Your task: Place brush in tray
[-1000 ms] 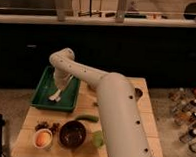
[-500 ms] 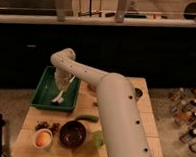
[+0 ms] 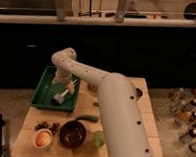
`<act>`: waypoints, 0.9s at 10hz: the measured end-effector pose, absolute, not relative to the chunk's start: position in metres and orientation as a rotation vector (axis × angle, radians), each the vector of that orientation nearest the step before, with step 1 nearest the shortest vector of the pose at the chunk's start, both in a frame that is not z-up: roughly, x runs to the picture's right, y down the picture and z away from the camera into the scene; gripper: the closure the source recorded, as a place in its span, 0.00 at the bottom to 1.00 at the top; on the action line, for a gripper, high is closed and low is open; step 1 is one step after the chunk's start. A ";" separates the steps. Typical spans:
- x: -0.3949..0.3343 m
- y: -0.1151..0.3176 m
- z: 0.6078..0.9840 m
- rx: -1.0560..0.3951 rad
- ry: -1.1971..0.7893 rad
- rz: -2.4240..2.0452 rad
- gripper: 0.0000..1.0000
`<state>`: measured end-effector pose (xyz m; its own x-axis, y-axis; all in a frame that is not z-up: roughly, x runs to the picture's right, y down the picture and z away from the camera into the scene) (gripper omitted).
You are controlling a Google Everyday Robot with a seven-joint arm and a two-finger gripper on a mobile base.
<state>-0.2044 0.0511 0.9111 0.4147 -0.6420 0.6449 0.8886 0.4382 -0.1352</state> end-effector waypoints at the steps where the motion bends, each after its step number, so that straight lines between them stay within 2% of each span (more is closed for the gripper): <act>1: -0.203 0.048 0.908 -0.502 -0.562 -1.007 0.20; 9: -0.199 0.023 0.881 -0.482 -0.593 -0.991 0.20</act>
<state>-0.1992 0.0234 0.8813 0.4160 -0.6263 0.6594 0.8769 0.4683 -0.1084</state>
